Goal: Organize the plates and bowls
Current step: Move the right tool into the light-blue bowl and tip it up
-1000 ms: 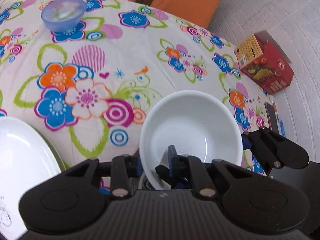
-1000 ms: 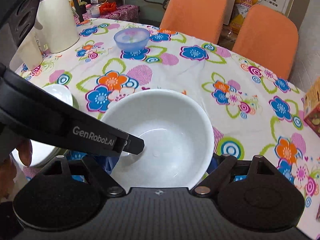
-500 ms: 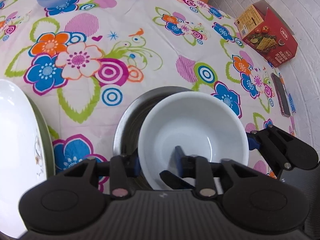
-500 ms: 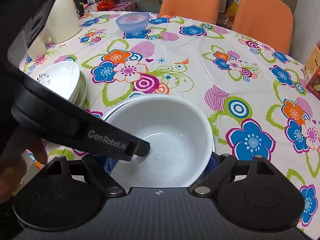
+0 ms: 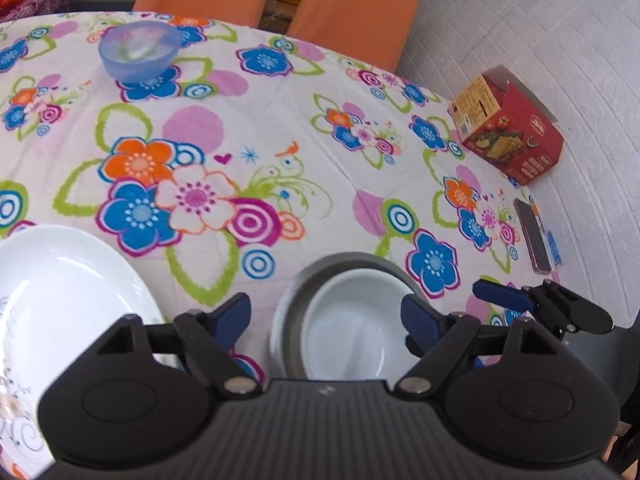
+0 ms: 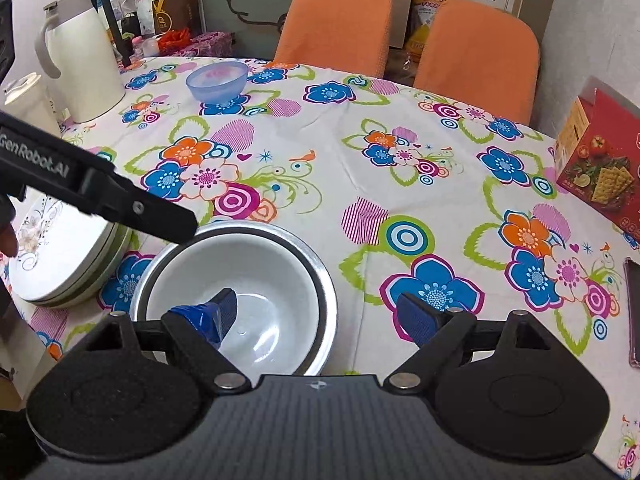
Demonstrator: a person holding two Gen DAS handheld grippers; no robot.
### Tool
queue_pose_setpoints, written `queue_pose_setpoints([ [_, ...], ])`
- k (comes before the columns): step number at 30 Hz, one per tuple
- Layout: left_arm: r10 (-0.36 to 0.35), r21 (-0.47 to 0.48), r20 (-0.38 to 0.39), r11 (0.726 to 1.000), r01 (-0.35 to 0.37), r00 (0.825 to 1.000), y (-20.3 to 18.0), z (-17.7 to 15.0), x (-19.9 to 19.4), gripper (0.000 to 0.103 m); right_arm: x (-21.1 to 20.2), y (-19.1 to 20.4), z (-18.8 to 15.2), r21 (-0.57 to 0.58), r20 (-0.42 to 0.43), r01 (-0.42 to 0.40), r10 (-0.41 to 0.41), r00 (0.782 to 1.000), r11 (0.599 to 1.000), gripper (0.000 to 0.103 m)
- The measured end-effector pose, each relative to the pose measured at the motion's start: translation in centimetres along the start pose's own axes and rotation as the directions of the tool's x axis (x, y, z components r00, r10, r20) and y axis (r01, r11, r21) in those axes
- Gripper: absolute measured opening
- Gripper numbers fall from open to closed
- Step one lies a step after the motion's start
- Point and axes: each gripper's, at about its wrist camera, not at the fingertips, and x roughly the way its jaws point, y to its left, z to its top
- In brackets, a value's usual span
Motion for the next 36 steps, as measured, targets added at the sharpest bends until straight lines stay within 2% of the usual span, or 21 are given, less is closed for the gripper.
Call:
queue_pose_setpoints([
  [5, 0.09, -0.115, 0.044, 0.99, -0.085, 0.995, 6.1, 2.1, -1.4, 0.088, 1.4, 0.8, 2.1, 0.002, 0.011, -0.045, 0.045, 0.999, 0.999, 0.074],
  [10, 0.146, -0.246, 0.027, 0.96, -0.135, 0.989, 12.6, 3.8, -1.8, 0.09, 4.4, 2.6, 5.7, -0.026, 0.002, -0.103, 0.103, 0.995, 0.994, 0.074],
  [12, 0.07, -0.301, 0.013, 0.951, -0.063, 0.997, 14.5, 4.7, -2.0, 0.09, 6.2, 3.3, 7.3, -0.028, -0.012, -0.138, 0.138, 0.99, 0.99, 0.074],
  [15, 0.04, -0.346, 0.006, 0.938, -0.035, 0.999, 15.6, 5.9, -2.2, 0.09, 8.9, 4.2, 10.0, -0.016, -0.025, -0.182, 0.182, 0.983, 0.983, 0.074],
  [16, 0.004, -0.352, 0.014, 0.936, 0.001, 1.0, 15.6, 6.2, -2.4, 0.09, 9.6, 4.5, 10.8, -0.018, -0.026, -0.197, 0.196, 0.98, 0.98, 0.074],
  [18, -0.038, -0.333, 0.031, 0.942, 0.046, 0.999, 15.1, 6.5, -2.8, 0.09, 11.0, 4.9, 12.2, -0.029, -0.023, -0.212, 0.211, 0.977, 0.977, 0.074],
  [23, -0.088, -0.299, 0.032, 0.95, 0.093, 0.996, 14.3, 6.9, -2.7, 0.091, 13.4, 5.8, 13.8, -0.055, -0.043, -0.233, 0.231, 0.972, 0.971, 0.074],
  [26, -0.029, -0.223, 0.116, 0.973, 0.054, 0.993, 13.4, 8.6, -3.9, 0.091, 13.7, 5.3, 14.6, -0.039, -0.012, -0.229, 0.228, 0.973, 0.973, 0.074],
  [29, 0.07, -0.209, 0.196, 0.977, -0.028, 0.978, 13.9, 11.6, -4.4, 0.091, 14.3, 4.6, 15.9, -0.006, 0.008, -0.218, 0.218, 0.976, 0.976, 0.074],
  [32, 0.176, -0.263, 0.232, 0.958, -0.112, 0.957, 15.8, 15.3, -3.4, 0.092, 15.1, 4.5, 17.8, 0.01, 0.04, -0.212, 0.212, 0.977, 0.977, 0.075],
  [36, 0.194, -0.295, 0.204, 0.947, -0.129, 0.959, 18.0, 19.1, -0.5, 0.092, 17.0, 5.1, 20.7, 0.012, 0.072, -0.225, 0.224, 0.972, 0.974, 0.075],
])
